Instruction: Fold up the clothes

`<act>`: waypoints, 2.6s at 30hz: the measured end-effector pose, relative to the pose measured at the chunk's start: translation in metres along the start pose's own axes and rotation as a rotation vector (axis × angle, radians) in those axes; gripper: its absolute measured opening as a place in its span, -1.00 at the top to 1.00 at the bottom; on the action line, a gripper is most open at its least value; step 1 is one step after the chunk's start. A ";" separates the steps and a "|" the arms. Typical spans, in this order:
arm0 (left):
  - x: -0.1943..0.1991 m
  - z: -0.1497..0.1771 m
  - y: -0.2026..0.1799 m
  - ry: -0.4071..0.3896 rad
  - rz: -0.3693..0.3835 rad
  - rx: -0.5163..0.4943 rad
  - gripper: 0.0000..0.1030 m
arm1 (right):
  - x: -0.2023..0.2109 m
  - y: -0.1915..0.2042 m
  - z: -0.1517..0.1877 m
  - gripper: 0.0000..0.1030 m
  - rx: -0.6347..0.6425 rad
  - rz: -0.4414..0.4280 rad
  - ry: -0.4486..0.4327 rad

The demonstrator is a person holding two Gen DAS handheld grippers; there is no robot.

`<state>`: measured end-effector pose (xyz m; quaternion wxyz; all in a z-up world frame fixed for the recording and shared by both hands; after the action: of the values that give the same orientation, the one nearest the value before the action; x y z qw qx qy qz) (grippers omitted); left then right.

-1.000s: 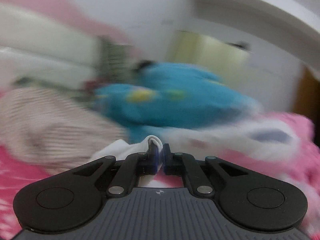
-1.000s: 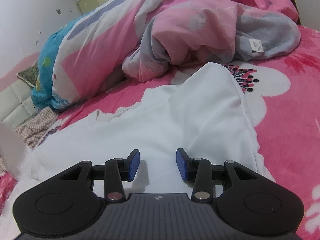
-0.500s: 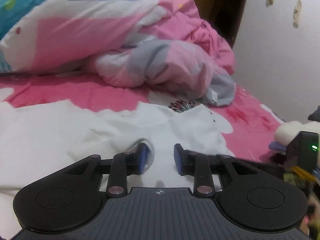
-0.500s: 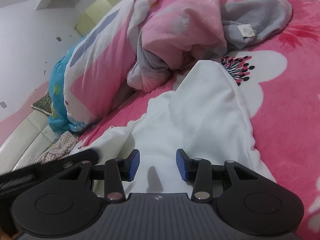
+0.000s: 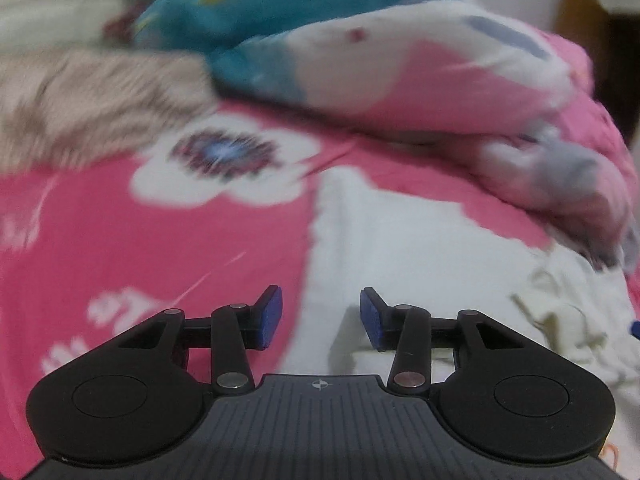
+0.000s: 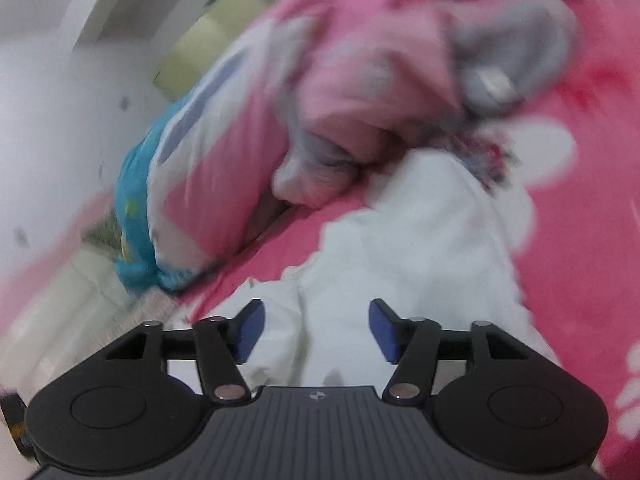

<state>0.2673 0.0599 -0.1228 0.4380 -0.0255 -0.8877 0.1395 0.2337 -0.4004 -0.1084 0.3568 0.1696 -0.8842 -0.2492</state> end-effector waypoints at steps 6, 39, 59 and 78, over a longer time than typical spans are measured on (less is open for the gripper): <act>-0.011 0.006 0.028 -0.006 0.142 0.103 0.14 | -0.057 0.125 0.009 -0.31 0.478 0.254 0.107; -0.014 0.007 0.041 0.007 0.197 0.160 0.15 | -0.027 -0.017 -0.048 0.88 -0.111 0.413 0.175; -0.013 0.006 0.042 0.019 0.187 0.163 0.16 | -0.029 0.020 -0.026 0.18 0.186 0.425 0.011; -0.005 0.008 0.044 -0.005 0.066 0.174 0.30 | -0.174 0.199 -0.012 0.26 0.522 0.069 0.196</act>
<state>0.2606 0.0993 -0.1438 0.4315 -0.0161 -0.8720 0.2306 0.3382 -0.1585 -0.0846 0.3930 0.2488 -0.8851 0.0171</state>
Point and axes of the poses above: each gripper's, at about its wrist camera, not at the fingertips, and x roughly against the way its jaws point, y to its left, z to its underside, the point moved 1 cm from there along -x, roughly the way its jaws point, and after that the axes turned 15 degrees about y, right-handed, at the moved point
